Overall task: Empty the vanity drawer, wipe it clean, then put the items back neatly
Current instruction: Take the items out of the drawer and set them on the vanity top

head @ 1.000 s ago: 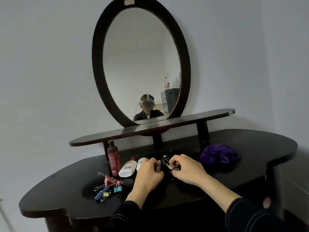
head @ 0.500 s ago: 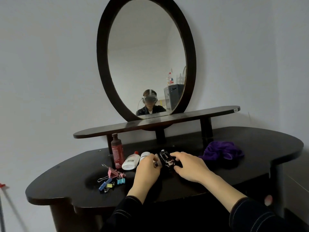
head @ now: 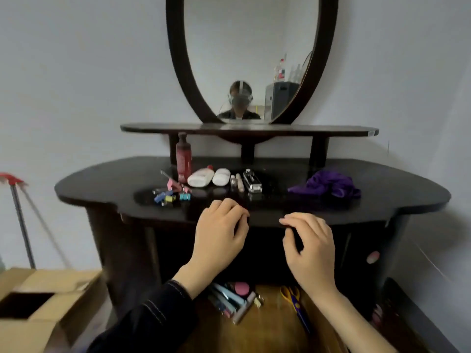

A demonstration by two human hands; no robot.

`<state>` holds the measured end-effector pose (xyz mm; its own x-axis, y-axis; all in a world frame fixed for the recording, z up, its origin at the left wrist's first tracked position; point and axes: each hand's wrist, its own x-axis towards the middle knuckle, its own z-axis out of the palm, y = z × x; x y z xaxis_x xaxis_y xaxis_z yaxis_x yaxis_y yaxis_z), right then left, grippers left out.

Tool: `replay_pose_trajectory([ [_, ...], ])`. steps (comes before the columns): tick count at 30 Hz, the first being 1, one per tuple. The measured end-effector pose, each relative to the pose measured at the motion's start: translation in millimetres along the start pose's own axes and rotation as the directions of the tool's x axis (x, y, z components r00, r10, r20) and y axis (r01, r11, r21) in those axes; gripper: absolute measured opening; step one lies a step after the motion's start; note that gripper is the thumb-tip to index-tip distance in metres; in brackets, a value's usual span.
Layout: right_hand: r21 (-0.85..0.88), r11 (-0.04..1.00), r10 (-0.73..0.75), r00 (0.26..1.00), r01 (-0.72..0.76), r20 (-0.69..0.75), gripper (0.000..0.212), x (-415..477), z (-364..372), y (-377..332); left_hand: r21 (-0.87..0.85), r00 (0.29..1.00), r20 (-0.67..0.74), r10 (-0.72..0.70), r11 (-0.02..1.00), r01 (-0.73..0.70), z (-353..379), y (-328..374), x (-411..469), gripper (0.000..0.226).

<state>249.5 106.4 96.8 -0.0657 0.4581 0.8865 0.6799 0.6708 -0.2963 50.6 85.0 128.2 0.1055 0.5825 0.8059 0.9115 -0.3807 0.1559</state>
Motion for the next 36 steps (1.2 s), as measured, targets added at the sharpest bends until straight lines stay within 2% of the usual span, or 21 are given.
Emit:
replay_pose_trajectory([
  [3, 0.194, 0.979, 0.069, 0.998, -0.068, -0.001, 0.019, -48, -15, 5, -0.133, 0.989, -0.082, 0.126, 0.982, -0.136, 11, 8, -68, 0.019],
  [5, 0.226, 0.962, 0.125, 0.982, -0.155, 0.140, 0.018, -76, -19, 12, -0.221, 0.993, 0.038, 0.108, 0.971, -0.097, 26, 3, -114, 0.016],
  [7, 0.109, 0.964, 0.185, 0.909, -0.241, 0.374, 0.018, -101, -16, 26, -0.215, 0.964, 0.263, -0.036, 0.972, 0.095, 45, -5, -150, 0.013],
  [8, 0.019, 0.959, 0.235, 0.834, -0.282, 0.499, 0.020, -112, -11, 34, -0.186, 0.914, 0.380, -0.144, 0.956, 0.228, 56, -9, -164, 0.015],
  [10, -0.191, 0.928, 0.360, 0.643, -0.319, 0.676, 0.016, -125, 1, 49, -0.101, 0.758, 0.574, -0.312, 0.891, 0.443, 79, -20, -185, 0.022],
  [12, -0.382, 0.875, 0.482, 0.461, -0.298, 0.745, 0.015, -135, 16, 59, 0.001, 0.614, 0.702, -0.362, 0.862, 0.507, 95, -30, -197, 0.028],
  [14, -0.502, 0.823, 0.567, 0.311, -0.268, 0.763, 0.032, -144, 31, 65, 0.032, 0.533, 0.762, -0.368, 0.843, 0.536, 105, -35, -205, 0.030],
  [15, -0.539, 0.803, 0.594, 0.272, -0.252, 0.757, 0.040, -148, 39, 68, 0.032, 0.515, 0.775, -0.365, 0.838, 0.545, 108, -37, -208, 0.029],
  [19, -0.694, 0.701, 0.712, 0.203, -0.162, 0.672, 0.066, -161, 68, 78, 0.036, 0.512, 0.774, -0.372, 0.834, 0.551, 118, -47, -215, 0.027],
  [21, -0.748, 0.653, 0.754, 0.195, -0.119, 0.627, 0.066, -164, 79, 82, 0.033, 0.527, 0.758, -0.384, 0.829, 0.558, 120, -50, -217, 0.028],
  [27, -0.756, 0.637, 0.757, 0.306, -0.150, 0.577, 0.052, -178, 95, 93, 0.038, 0.542, 0.734, -0.409, 0.822, 0.568, 124, -53, -221, 0.032],
  [31, -0.710, 0.623, 0.779, 0.340, -0.328, 0.527, 0.056, -186, 98, 96, 0.051, 0.544, 0.734, -0.406, 0.832, 0.552, 130, -54, -226, 0.028],
  [33, -0.653, 0.604, 0.797, 0.337, -0.456, 0.501, 0.049, -188, 98, 98, 0.070, 0.544, 0.725, -0.422, 0.831, 0.552, 132, -54, -228, 0.030],
  [35, -0.531, 0.545, 0.823, 0.293, -0.648, 0.487, 0.042, -188, 99, 100, 0.100, 0.548, 0.700, -0.458, 0.822, 0.560, 134, -55, -230, 0.033],
  [36, -0.439, 0.482, 0.838, 0.251, -0.758, 0.485, 0.042, -186, 100, 99, 0.116, 0.551, 0.683, -0.479, 0.816, 0.566, 135, -56, -230, 0.035],
])
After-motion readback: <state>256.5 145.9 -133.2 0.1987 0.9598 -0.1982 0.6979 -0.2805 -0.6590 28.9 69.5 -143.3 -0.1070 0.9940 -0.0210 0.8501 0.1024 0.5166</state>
